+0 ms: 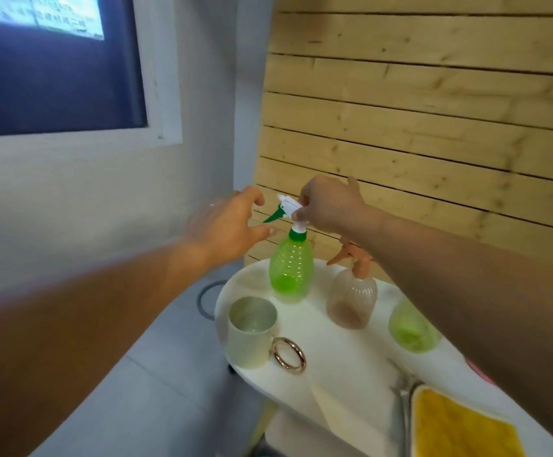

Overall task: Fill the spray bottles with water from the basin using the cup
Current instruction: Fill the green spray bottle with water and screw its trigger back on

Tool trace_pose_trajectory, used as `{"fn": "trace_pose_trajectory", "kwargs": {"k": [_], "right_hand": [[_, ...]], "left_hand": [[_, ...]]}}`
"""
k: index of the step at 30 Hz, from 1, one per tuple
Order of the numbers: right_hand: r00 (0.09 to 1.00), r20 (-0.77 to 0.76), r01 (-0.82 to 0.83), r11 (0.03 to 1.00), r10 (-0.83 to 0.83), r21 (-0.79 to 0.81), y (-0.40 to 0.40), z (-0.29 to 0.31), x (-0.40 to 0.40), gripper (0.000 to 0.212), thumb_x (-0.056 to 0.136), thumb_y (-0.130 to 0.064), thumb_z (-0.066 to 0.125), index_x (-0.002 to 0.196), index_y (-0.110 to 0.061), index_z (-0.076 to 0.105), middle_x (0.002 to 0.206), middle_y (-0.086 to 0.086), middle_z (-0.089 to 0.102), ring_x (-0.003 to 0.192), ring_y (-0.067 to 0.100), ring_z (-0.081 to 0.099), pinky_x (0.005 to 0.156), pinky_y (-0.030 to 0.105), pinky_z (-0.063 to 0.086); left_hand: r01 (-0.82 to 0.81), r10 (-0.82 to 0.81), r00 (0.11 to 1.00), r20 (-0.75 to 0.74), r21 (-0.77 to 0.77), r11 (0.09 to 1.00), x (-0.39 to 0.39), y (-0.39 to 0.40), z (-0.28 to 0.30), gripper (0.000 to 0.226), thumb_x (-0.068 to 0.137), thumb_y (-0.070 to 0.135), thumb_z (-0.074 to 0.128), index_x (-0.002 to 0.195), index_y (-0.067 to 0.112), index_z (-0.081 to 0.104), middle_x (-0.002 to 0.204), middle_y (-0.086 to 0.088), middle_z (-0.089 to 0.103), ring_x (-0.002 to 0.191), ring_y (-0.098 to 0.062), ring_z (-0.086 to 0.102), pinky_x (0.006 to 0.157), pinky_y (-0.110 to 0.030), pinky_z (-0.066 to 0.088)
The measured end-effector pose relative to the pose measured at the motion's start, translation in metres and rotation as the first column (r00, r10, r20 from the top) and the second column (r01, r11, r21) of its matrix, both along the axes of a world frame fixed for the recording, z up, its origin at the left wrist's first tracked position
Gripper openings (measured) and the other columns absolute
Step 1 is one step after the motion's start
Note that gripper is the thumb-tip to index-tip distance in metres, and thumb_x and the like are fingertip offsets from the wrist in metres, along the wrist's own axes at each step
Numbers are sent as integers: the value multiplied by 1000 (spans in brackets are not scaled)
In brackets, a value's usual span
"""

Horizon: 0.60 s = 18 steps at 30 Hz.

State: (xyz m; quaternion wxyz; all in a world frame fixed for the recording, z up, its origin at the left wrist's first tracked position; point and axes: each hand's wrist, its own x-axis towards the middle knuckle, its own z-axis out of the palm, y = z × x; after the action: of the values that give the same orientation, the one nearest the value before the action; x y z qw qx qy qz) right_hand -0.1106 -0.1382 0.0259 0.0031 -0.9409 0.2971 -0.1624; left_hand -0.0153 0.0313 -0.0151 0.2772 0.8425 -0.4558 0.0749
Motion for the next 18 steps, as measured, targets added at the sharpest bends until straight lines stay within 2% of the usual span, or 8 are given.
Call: {"fn": "trace_pose_trajectory", "kwargs": {"k": [4, 7, 10, 14, 16, 18], "right_hand": [[995, 95, -41, 999, 38, 27, 25, 29, -18, 21, 89, -41, 71, 85, -20, 68, 75, -6, 61, 84, 24, 57, 110, 49, 31], [982, 176, -86, 987, 61, 137, 43, 47, -40, 20, 86, -38, 73, 89, -18, 70, 75, -4, 60, 84, 25, 59, 84, 38, 43], [955, 285, -152, 956, 77, 251, 62, 61, -67, 21, 84, -30, 73, 88, -9, 71, 78, 6, 67, 73, 25, 58, 66, 34, 43], [921, 385, -228, 881, 57, 414, 84, 67, -106, 19, 89, -27, 73, 86, -9, 67, 81, 12, 74, 72, 27, 65, 67, 35, 48], [913, 406, -245, 847, 38, 472, 88, 63, -122, 19, 89, -25, 75, 83, -9, 67, 79, 13, 76, 81, 34, 74, 77, 42, 57], [916, 400, -232, 820, 4, 524, 89, 54, -136, 19, 89, -26, 75, 81, -11, 67, 77, 10, 77, 88, 35, 75, 87, 51, 58]], "left_hand": [[49, -51, 991, -122, -12, 999, -11, 16, 0, 73, 80, 69, 75, 139, 38, 44, 133, 4, 59, 119, -21, 61, 102, -44, 50], [107, -125, 963, -240, -85, 991, -23, 33, -2, 93, 69, 69, 84, 145, 39, 39, 144, 2, 53, 132, -18, 54, 108, -44, 47], [158, -199, 927, -316, -150, 976, -40, 48, -1, 110, 60, 67, 88, 150, 40, 32, 148, 3, 49, 135, -14, 48, 107, -41, 45], [205, -277, 903, -329, -238, 949, -65, 68, -5, 119, 57, 58, 96, 152, 47, 26, 145, 13, 46, 130, -9, 48, 103, -34, 42], [217, -302, 893, -334, -269, 938, -76, 78, -12, 121, 56, 53, 99, 150, 52, 24, 149, 14, 42, 131, -8, 46, 107, -35, 43], [222, -323, 878, -354, -297, 929, -85, 88, -22, 121, 57, 45, 101, 149, 53, 24, 149, 12, 41, 132, -9, 46, 109, -36, 44]]}}
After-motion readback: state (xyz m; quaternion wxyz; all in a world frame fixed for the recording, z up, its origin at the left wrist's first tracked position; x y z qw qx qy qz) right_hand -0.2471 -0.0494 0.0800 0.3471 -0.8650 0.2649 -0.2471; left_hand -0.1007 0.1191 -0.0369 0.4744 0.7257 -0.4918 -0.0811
